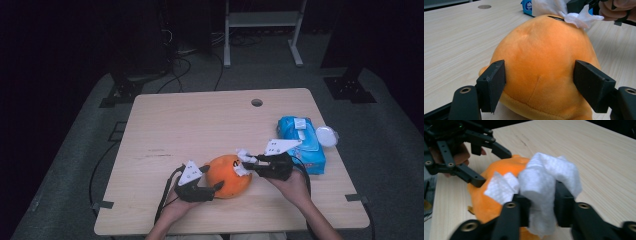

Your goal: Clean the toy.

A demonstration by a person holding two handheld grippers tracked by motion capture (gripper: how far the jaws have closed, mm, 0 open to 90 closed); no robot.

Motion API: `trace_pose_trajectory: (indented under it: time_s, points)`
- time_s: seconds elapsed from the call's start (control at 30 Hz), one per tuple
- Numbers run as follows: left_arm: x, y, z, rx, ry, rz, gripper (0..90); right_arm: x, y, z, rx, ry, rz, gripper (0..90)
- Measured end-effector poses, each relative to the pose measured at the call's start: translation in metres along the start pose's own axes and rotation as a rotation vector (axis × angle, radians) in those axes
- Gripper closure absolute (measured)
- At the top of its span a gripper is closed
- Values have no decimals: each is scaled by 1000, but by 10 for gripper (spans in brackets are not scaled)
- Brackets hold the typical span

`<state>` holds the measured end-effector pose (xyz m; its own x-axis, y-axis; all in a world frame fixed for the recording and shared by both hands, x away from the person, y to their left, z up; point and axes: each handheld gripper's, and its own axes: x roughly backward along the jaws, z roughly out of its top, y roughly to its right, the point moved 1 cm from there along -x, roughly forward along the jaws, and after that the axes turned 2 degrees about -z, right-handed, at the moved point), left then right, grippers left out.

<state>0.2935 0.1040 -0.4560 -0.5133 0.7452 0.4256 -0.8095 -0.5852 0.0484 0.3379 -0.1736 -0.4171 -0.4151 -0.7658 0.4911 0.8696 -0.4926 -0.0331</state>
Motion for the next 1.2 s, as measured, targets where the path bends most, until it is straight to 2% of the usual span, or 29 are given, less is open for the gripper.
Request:
trace_pose_trajectory:
  time_s: [0.03,0.07,0.13,0.23,0.3,0.33,0.37,0.47,0.53,0.57,0.6,0.67,0.8,0.87,0.93,1.03,1.1,1.13,1.17,1.2]
  points:
    - [0,0,0,-3,0,0,271,0,2,-2,-9,8,-9,601]
    - [-1,1,1,-8,-1,1,272,0,4,-4,-15,8,-14,594]
    - [-1,2,1,-17,-8,0,274,-1,8,-8,-45,24,1,556]
    - [-2,4,2,-31,-15,-9,279,-7,11,-15,-94,39,46,556]
    - [-2,4,1,-29,-16,-13,279,-9,12,-19,-134,49,72,582]
    - [-2,3,1,-31,-17,-15,278,-10,12,-21,-157,45,95,656]
    - [-2,3,1,-31,-16,-16,278,-10,12,-21,-157,45,95,656]
    - [-2,3,1,-31,-14,-12,279,-7,10,-19,-163,26,111,758]
    - [-2,1,0,-28,-18,-6,279,0,-3,-11,-102,20,71,778]
    - [-2,1,0,-26,-21,-5,279,0,-3,-11,-102,20,71,778]
    - [-2,-1,-1,-27,-24,-4,279,1,-8,-9,-77,22,61,780]
    - [-2,-2,-3,-26,-28,-3,279,5,-25,-2,0,16,39,784]
    - [-2,-3,-3,-4,-31,9,280,9,-30,0,36,20,24,795]
    - [-3,-4,-2,21,-17,11,295,16,-28,2,36,45,30,796]
    - [-4,-4,-2,10,-3,-8,290,23,-23,2,24,53,24,797]
    - [-1,-4,0,31,48,-97,215,19,-15,-10,-21,23,19,798]
    - [-2,-1,1,0,45,-124,196,12,-12,-18,-26,7,0,800]
    - [-4,1,0,-15,30,-110,193,12,-12,-19,-48,20,11,800]
    - [-6,2,-1,-24,12,-90,205,13,-15,-17,-38,29,17,801]
    - [-7,1,-1,-21,4,-78,225,14,-21,-13,-7,37,18,801]
